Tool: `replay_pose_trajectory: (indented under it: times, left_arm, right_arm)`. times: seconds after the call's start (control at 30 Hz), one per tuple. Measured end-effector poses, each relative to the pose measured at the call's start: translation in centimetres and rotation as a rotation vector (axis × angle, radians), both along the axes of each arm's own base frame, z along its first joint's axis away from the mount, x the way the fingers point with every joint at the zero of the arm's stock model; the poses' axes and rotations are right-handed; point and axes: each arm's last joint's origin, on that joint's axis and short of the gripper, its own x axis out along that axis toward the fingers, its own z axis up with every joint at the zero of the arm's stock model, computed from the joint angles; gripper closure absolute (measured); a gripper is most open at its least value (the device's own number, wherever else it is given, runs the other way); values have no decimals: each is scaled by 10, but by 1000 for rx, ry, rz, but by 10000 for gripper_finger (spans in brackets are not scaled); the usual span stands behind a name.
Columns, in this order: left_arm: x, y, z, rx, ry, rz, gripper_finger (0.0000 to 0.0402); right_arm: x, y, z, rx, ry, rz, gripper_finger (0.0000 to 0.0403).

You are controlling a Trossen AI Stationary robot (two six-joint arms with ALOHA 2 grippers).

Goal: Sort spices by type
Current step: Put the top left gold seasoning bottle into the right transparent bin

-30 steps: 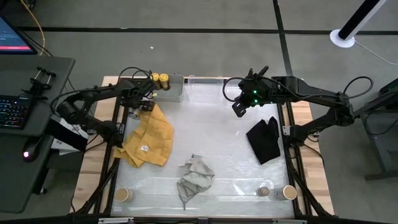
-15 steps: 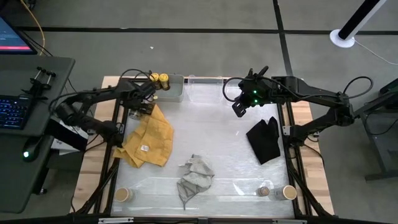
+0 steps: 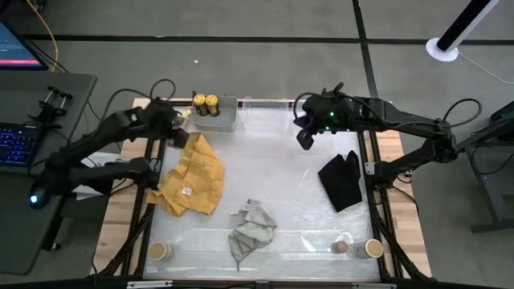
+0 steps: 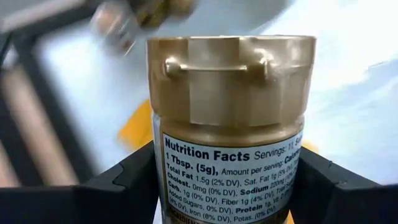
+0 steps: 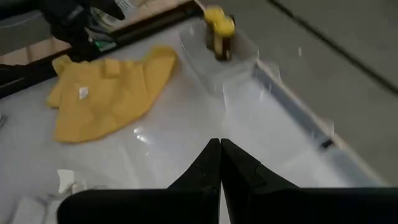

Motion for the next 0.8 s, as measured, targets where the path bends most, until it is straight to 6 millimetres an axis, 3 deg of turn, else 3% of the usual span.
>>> replay_pose_trajectory:
  times: [0.17, 0.3, 0.63, 0.8]
  left_arm:
    - [17, -13, 33, 131, -143, -197, 164]
    - [50, -16, 43, 231, -203, -344, 164]
    - [162, -32, 33, 448, -107, -786, 164]
    - [200, -36, 29, 508, -4, -889, 164]
  right_arm:
    - [10, -2, 11, -158, -81, 98, 399]
    - [19, -5, 15, -179, -154, 111, 362]
    - [62, 5, -9, -142, -166, 261, 114]
    - [76, 16, -21, -254, -96, 368, 51]
